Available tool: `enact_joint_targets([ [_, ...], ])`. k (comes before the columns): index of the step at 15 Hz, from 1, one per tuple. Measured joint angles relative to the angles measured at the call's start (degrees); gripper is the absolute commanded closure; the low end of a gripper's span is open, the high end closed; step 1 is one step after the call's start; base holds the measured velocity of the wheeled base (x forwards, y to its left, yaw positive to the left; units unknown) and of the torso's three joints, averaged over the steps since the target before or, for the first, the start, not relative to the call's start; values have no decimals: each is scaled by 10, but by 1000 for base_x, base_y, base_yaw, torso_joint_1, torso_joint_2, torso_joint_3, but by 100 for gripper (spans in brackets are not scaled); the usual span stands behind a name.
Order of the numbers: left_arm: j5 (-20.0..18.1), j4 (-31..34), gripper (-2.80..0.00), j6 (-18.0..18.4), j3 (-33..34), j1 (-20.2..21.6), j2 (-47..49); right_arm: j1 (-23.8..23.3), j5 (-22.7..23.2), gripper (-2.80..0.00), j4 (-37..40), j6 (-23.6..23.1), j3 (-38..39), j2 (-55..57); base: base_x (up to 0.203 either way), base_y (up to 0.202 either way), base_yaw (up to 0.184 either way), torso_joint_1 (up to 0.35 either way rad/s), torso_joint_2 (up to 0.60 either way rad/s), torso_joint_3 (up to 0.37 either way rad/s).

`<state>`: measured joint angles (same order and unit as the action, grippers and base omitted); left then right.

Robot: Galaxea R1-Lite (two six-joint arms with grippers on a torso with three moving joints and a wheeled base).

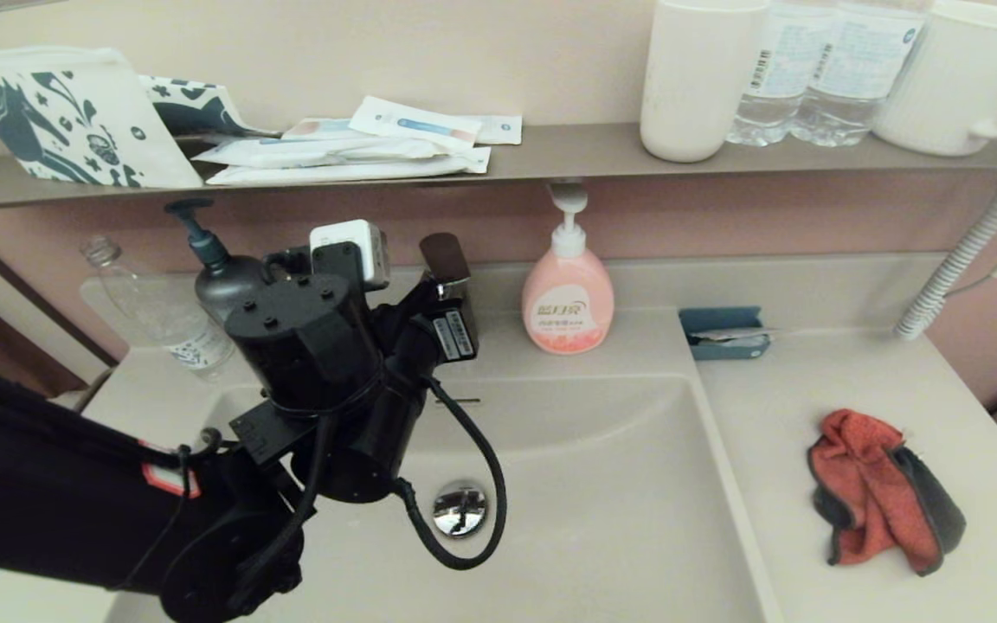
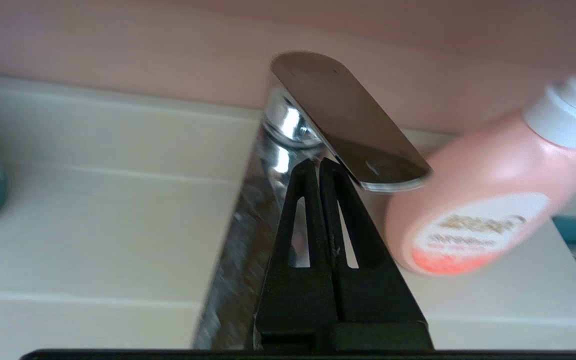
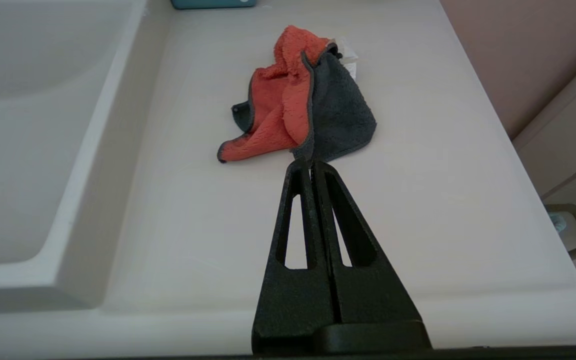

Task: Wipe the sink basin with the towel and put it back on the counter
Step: Turn on the faucet

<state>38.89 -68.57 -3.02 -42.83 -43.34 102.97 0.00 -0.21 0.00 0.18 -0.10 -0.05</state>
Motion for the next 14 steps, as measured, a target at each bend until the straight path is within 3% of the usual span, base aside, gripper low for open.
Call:
enact_joint_targets([
  [4, -1, 1, 0, 1, -2, -33, 7, 0, 0, 0, 0, 0, 0, 0, 0, 0, 0, 0, 0, 0],
  [14, 15, -3, 0, 12, -35, -29, 25, 0, 0, 0, 0, 0, 0, 0, 0, 0, 0, 0, 0, 0],
])
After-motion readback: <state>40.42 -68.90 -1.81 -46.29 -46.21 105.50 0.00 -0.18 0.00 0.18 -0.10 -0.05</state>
